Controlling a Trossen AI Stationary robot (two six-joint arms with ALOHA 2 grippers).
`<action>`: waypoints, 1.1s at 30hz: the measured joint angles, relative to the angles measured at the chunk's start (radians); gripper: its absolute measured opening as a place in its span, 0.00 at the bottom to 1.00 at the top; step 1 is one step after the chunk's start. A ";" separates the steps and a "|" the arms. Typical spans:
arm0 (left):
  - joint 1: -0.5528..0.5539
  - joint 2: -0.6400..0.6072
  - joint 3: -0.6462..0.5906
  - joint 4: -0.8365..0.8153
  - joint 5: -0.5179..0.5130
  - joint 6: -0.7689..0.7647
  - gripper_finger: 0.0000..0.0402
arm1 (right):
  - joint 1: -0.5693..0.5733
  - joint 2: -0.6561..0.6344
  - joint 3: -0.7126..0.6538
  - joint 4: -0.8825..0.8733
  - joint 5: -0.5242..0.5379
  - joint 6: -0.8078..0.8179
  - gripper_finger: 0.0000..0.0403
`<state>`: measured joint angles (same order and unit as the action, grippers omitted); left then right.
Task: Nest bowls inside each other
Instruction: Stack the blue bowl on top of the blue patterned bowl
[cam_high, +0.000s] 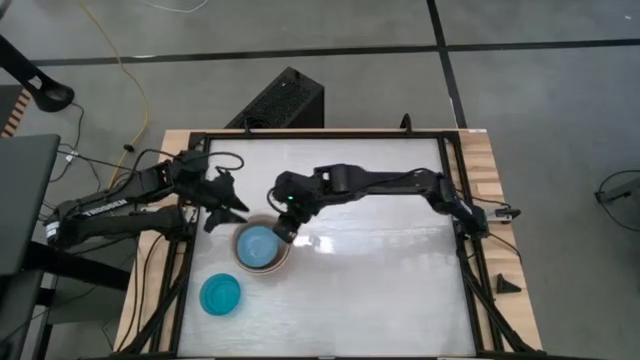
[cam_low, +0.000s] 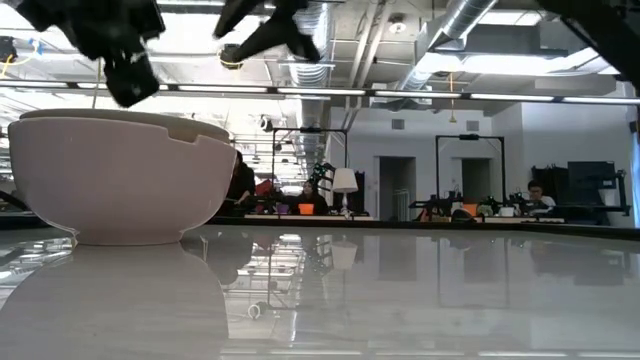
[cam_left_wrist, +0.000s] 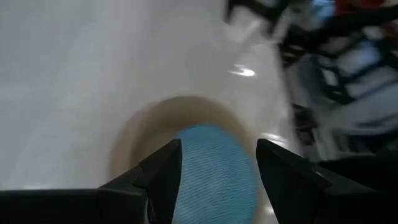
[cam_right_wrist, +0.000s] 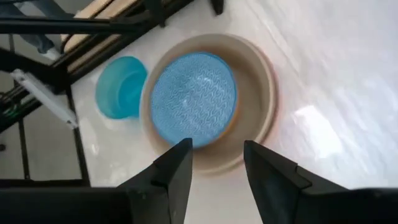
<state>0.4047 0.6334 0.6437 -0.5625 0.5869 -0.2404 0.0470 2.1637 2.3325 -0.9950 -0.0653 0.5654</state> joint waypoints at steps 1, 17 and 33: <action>-0.033 0.000 0.000 0.027 0.013 -0.014 0.49 | 0.006 -0.021 0.000 -0.012 0.013 -0.003 0.45; -0.885 0.111 0.157 -0.286 -0.460 -0.409 0.49 | 0.143 -0.169 0.000 -0.297 0.251 -0.150 0.45; -1.231 0.582 0.154 -0.360 -0.676 -0.741 0.49 | 0.175 -0.162 0.000 -0.340 0.253 -0.311 0.45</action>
<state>-0.8265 1.2154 0.7975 -0.9224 -0.0886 -0.9813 0.2222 2.0014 2.3325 -1.3346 0.1875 0.2542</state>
